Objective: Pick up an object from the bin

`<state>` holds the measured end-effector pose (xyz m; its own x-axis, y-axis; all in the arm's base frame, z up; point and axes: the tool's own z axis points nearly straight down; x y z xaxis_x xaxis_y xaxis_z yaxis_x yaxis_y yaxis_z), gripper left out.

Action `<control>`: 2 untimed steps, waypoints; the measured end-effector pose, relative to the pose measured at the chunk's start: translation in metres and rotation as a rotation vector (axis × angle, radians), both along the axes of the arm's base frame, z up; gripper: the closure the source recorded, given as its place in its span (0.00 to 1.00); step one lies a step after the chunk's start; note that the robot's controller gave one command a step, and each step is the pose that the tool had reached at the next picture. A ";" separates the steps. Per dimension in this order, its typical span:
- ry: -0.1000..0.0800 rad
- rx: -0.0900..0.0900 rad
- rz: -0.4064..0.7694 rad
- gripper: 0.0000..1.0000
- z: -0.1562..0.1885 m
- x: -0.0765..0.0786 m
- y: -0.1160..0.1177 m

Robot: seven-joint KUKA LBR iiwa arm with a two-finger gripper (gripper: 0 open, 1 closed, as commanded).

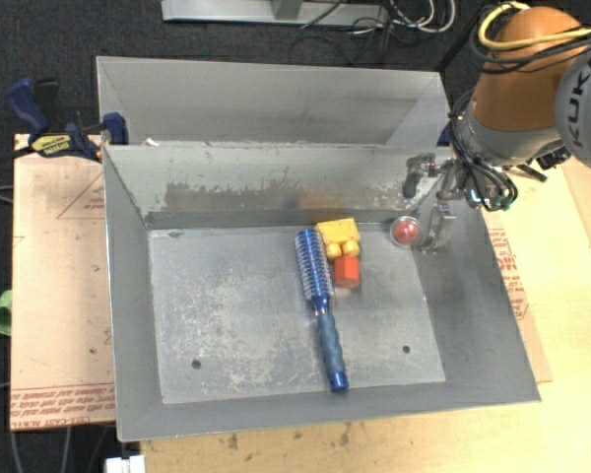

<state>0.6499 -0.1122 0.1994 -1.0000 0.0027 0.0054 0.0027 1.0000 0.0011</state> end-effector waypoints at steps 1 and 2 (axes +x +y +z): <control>-0.003 0.004 0.298 0.00 -0.088 -0.013 0.107; -0.005 0.003 0.604 0.00 -0.130 -0.051 0.126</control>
Offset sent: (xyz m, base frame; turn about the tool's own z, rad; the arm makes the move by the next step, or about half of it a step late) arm -0.0118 0.1030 -0.0851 -0.2960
